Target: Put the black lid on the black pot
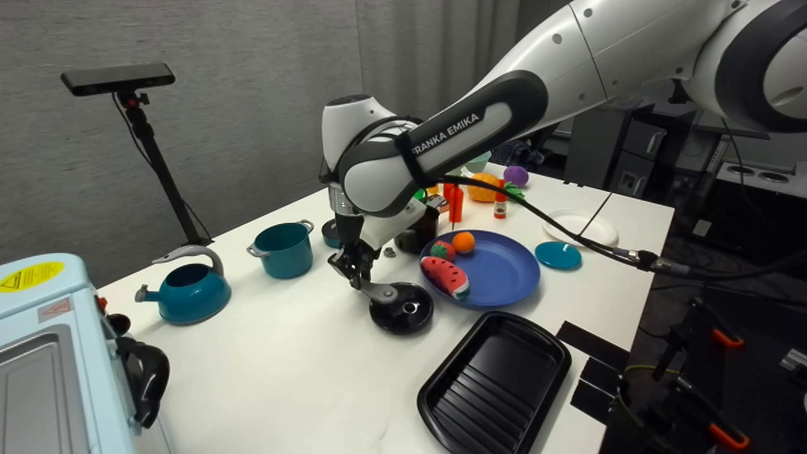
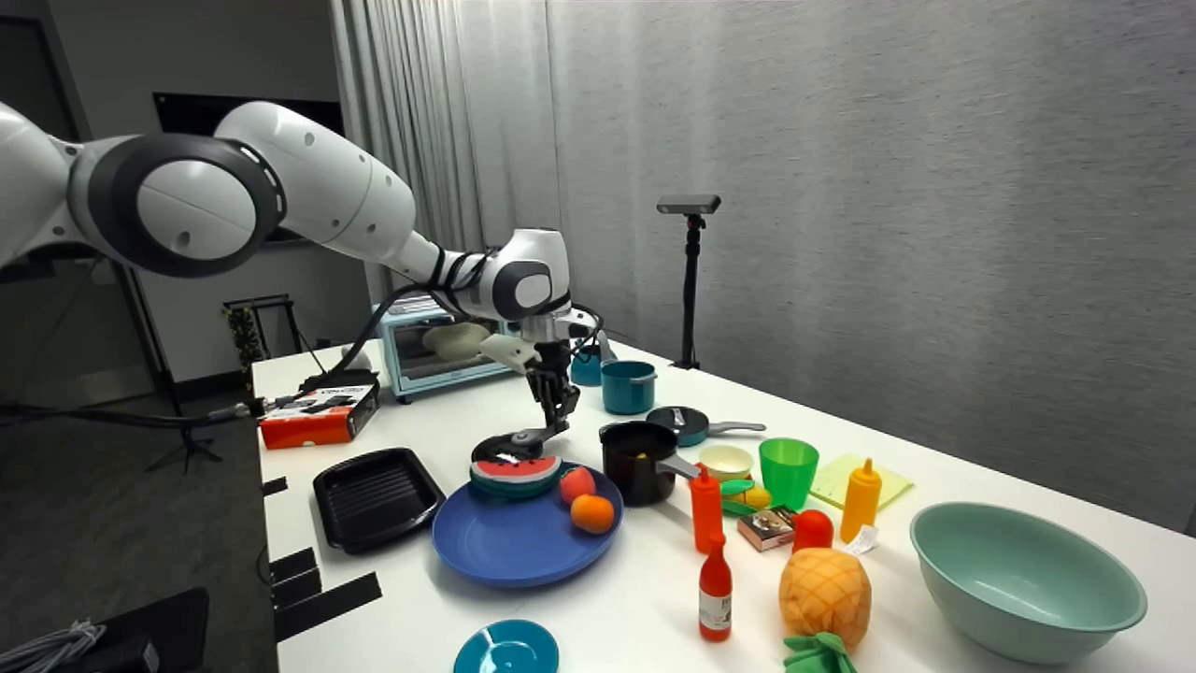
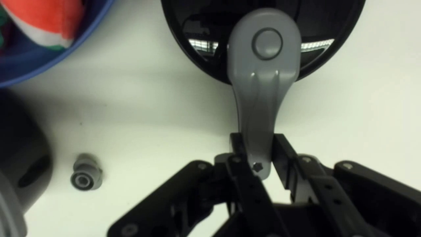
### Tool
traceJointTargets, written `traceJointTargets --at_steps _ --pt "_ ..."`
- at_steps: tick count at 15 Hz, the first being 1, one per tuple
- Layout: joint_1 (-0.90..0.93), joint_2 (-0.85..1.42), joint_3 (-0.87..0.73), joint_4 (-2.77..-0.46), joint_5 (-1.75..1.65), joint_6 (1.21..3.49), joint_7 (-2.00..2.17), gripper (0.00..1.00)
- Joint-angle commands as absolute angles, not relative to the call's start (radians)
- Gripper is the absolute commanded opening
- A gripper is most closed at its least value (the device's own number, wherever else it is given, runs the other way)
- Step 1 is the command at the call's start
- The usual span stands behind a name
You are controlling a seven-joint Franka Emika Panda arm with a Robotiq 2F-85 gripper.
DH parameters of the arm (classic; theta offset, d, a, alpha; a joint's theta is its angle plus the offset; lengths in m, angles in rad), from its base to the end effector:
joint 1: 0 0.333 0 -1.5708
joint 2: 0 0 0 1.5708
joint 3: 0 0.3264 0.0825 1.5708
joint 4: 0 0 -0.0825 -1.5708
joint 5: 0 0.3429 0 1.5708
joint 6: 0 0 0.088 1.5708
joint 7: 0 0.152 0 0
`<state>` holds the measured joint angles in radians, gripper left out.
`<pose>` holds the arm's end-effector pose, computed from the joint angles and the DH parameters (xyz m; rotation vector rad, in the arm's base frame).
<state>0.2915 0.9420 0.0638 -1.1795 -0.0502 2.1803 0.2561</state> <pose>0.7039 0.2435 0.2033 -3.1100 -0.1539 -0.0858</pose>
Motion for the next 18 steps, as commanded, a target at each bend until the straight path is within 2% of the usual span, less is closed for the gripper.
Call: traceJointTargets --at_steps 1,8,13,18 --pt "0.288 0.947 0.057 -1.064 -0.047 2.106 0.234 0.07" --pt "0.224 0.895 -0.01 -0.915 -0.028 1.969 0.337 0.07" --pt "0.143 0.832 -0.069 -0.943 -0.032 1.928 0.451 0.07" --pt "0.064 0.813 -0.11 -1.025 0.004 2.004 0.622 0.07"
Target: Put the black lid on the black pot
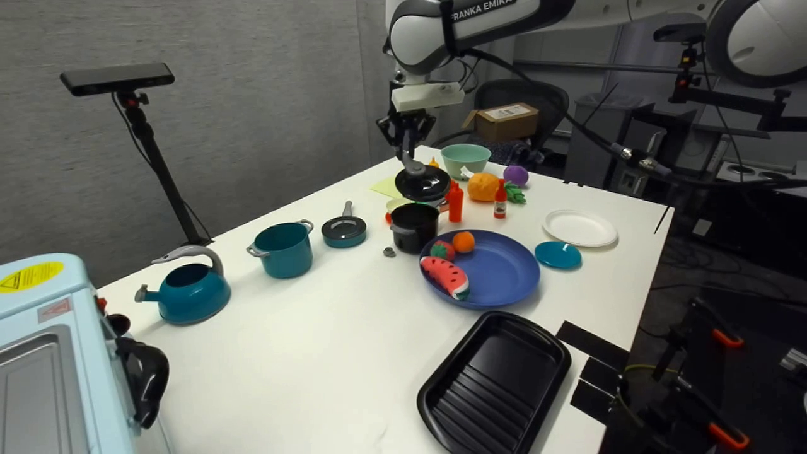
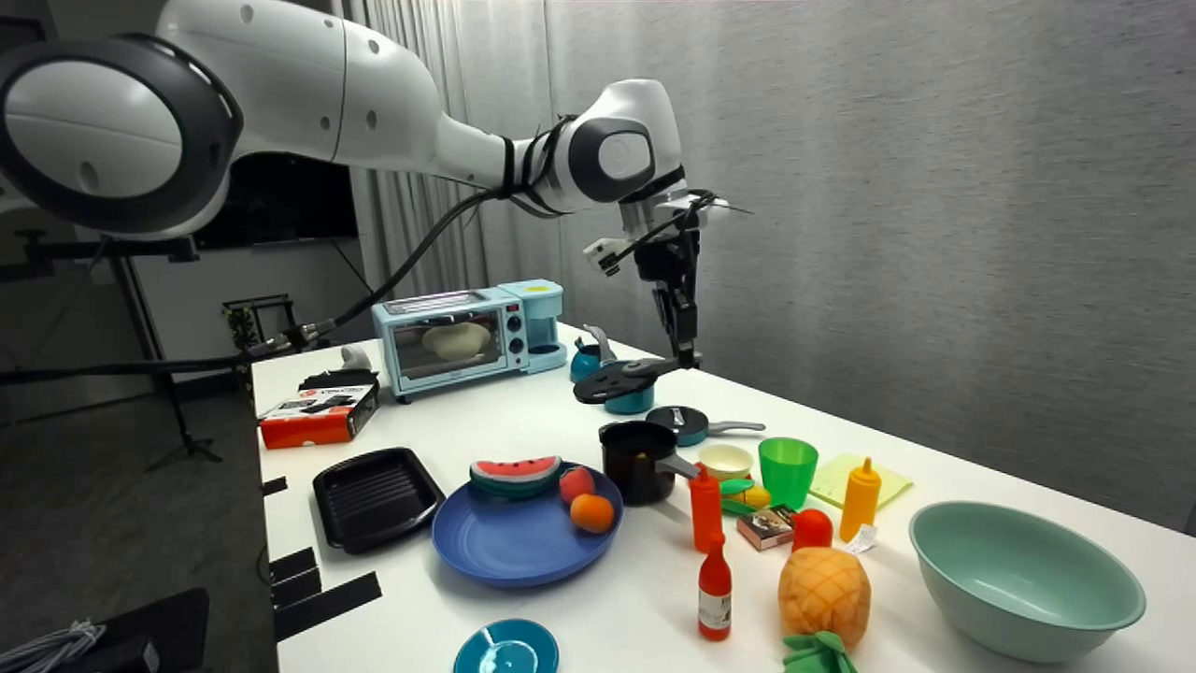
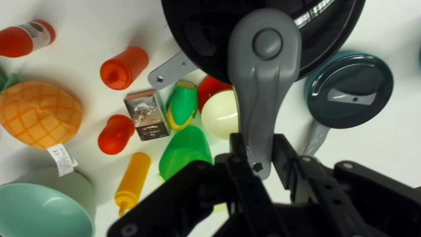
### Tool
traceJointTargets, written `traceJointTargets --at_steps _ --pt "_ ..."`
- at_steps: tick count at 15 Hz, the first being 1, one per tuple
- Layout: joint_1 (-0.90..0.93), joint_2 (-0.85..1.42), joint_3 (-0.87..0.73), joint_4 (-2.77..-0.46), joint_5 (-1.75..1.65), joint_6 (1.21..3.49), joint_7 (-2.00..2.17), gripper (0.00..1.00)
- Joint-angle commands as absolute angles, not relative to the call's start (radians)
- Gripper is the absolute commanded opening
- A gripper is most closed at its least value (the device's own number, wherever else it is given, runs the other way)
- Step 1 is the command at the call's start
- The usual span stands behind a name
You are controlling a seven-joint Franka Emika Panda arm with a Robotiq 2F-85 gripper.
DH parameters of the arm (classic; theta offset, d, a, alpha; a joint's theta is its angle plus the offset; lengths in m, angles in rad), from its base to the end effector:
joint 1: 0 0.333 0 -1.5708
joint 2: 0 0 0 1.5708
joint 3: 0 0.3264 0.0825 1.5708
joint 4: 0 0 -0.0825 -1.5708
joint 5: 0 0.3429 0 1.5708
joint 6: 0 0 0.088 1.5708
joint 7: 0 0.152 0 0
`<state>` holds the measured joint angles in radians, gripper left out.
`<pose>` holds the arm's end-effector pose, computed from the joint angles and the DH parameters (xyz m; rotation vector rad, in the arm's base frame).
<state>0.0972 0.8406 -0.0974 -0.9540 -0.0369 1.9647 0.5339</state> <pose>0.7630 0.0226 0.3608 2.9821 -0.7366 0.3008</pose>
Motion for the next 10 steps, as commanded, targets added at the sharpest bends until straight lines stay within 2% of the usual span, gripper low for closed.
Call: traceJointTargets --at_steps 1,10 --pt "0.061 0.816 -0.114 -1.045 0.01 2.02 0.669 0.07" --pt "0.022 0.826 -0.092 -1.235 0.126 2.327 0.824 0.07"
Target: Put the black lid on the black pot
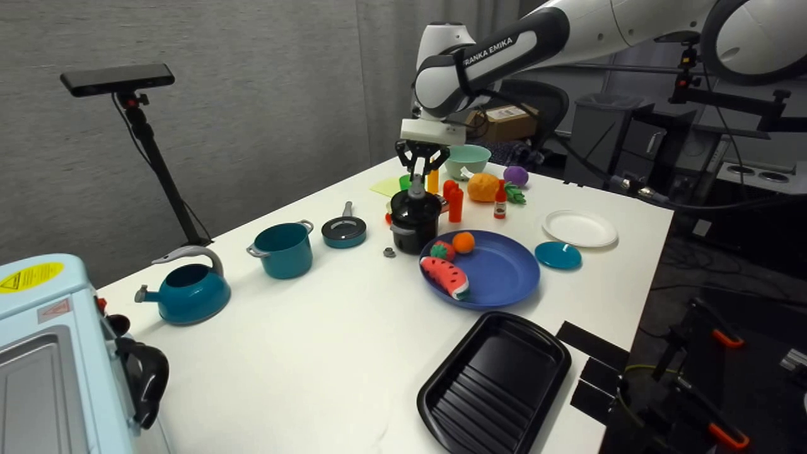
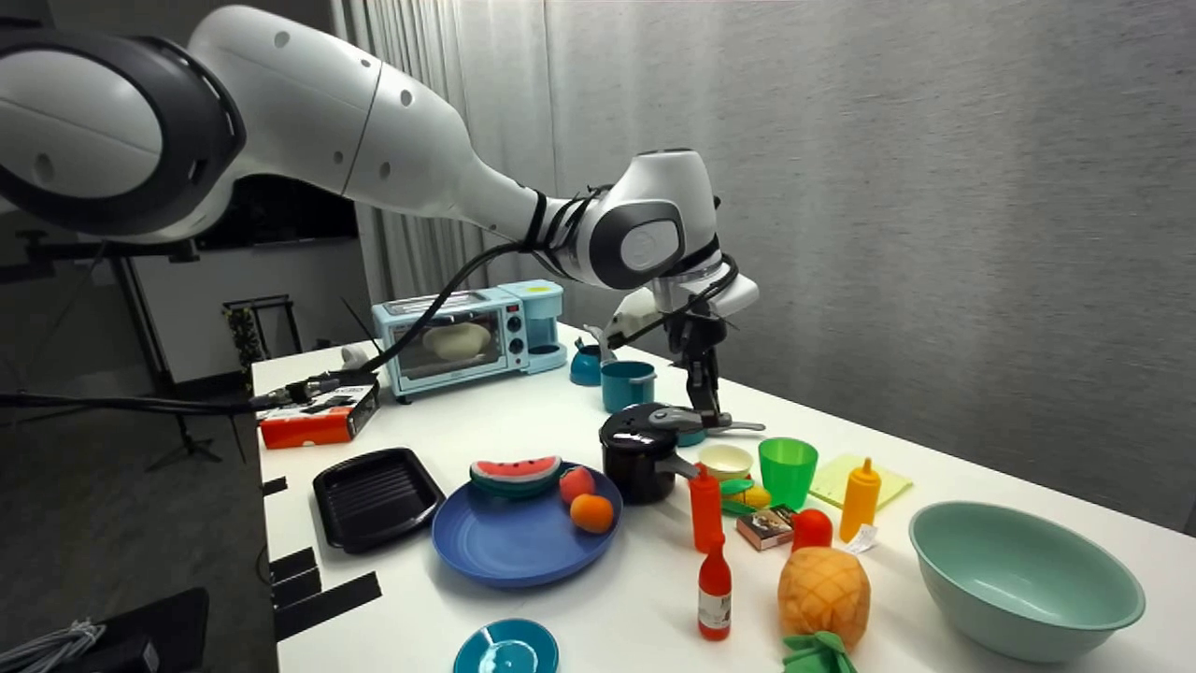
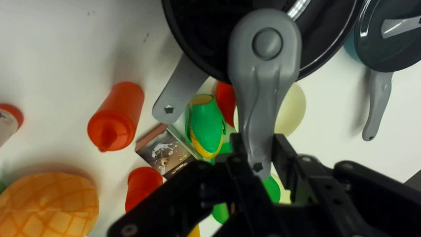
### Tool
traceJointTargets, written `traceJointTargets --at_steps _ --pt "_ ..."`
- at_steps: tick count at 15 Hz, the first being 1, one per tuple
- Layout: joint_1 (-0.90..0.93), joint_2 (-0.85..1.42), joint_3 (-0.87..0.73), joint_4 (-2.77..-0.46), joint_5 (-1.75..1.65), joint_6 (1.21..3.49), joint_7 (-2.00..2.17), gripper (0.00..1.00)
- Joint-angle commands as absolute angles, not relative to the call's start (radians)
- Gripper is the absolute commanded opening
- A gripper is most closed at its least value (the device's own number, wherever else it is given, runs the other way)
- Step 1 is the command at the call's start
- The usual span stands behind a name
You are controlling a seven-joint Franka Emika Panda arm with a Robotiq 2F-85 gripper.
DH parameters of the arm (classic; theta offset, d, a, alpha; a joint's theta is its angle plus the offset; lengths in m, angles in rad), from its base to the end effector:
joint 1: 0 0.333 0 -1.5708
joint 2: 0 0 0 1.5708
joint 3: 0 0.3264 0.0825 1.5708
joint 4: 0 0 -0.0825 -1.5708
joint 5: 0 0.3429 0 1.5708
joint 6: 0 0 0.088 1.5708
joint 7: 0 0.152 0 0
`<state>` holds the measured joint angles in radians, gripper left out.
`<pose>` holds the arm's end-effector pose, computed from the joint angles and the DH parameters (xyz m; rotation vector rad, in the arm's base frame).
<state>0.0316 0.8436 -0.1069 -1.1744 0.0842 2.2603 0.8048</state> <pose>0.7651 -0.0286 0.2901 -2.7475 1.2937 -0.3537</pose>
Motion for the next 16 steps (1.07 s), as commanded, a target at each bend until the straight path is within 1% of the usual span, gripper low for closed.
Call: traceJointTargets --at_steps 1,6,11,12,16 --pt "0.023 0.829 -0.088 -1.25 0.135 2.346 0.823 0.07" --pt "0.023 0.838 -0.083 -1.269 0.172 2.408 0.822 0.07" --pt "0.022 0.857 -0.072 -1.226 0.16 2.288 0.785 0.07" --pt "0.016 0.863 -0.059 -1.206 0.165 2.232 0.764 0.07" --pt "0.047 0.877 -0.09 -1.152 0.122 2.151 0.79 0.07"
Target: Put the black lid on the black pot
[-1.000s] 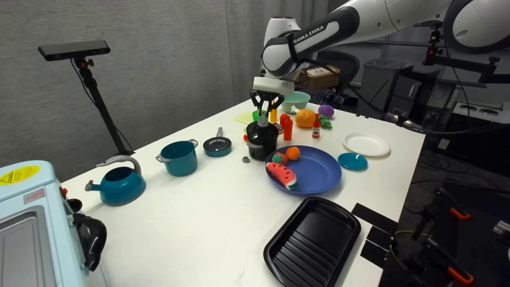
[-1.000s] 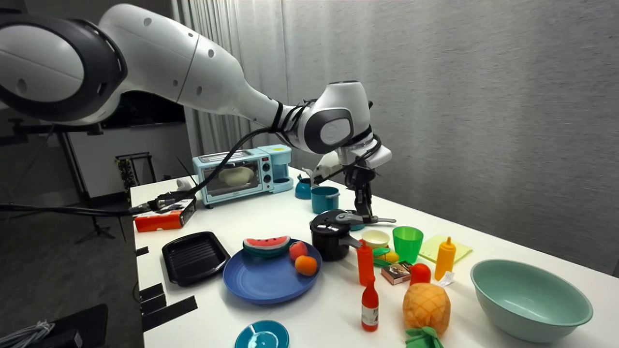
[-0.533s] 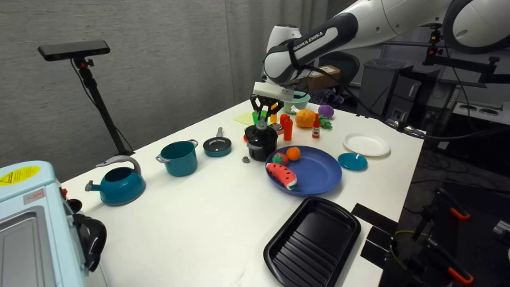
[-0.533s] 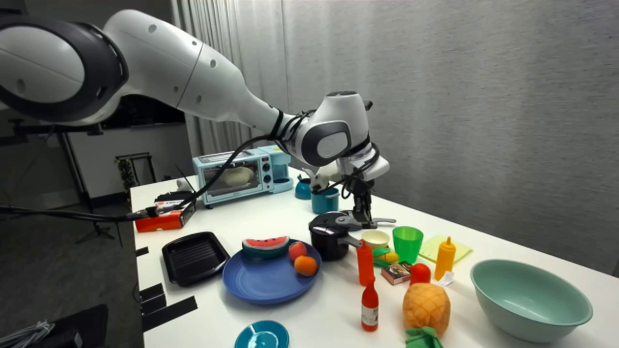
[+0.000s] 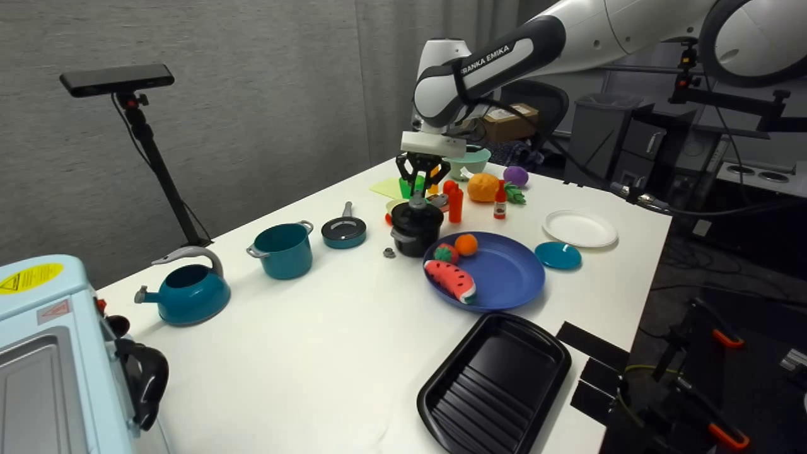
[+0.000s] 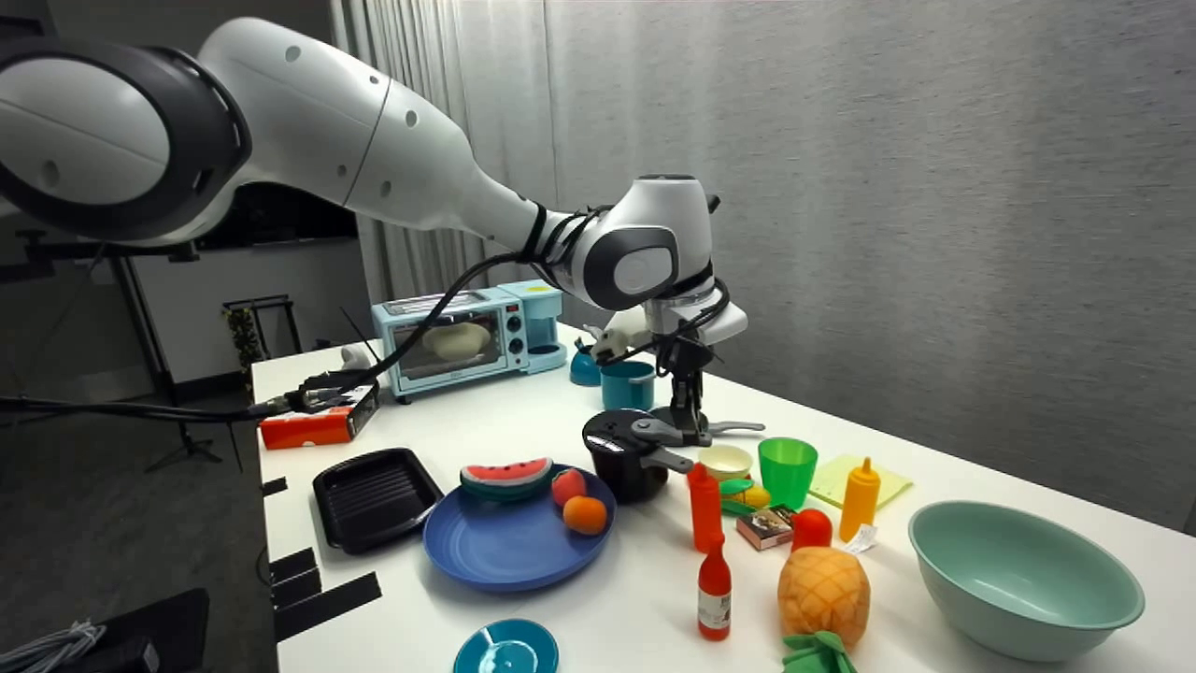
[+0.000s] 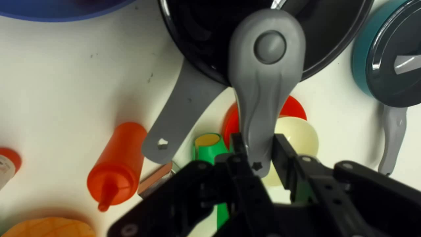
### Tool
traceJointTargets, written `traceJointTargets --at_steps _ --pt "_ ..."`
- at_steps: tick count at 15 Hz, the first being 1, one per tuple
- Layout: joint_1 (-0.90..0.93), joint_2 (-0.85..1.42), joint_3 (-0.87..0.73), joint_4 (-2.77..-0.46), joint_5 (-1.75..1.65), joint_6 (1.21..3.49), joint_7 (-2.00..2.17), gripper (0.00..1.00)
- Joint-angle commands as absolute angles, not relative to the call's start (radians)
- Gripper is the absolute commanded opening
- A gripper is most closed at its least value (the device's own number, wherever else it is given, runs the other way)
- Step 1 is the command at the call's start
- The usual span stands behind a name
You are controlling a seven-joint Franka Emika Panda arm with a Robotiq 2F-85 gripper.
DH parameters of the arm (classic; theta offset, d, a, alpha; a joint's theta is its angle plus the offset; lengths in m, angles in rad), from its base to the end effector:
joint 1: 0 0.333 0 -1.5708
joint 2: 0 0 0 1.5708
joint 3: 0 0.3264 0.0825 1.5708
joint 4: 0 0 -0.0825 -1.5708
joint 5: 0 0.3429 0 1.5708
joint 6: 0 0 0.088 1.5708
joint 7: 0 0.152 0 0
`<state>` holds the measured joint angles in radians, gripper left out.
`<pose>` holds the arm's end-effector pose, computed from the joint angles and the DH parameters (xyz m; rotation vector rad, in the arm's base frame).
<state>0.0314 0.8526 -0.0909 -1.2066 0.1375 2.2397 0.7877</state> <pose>0.7557 -0.0173 0.2655 -2.7294 1.2938 -0.2333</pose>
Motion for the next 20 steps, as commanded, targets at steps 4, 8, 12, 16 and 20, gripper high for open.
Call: traceJointTargets --at_steps 4,8,12,16,20 --pt "0.059 0.882 -0.109 -1.124 0.081 2.109 0.801 0.07" --pt "0.083 0.889 -0.135 -1.097 0.014 2.071 0.827 0.07" --pt "0.11 0.882 -0.154 -1.104 -0.046 2.134 0.851 0.07" --pt "0.108 0.871 -0.135 -1.117 -0.031 2.184 0.846 0.07" --pt "0.106 0.869 -0.142 -1.126 -0.034 2.248 0.842 0.07"
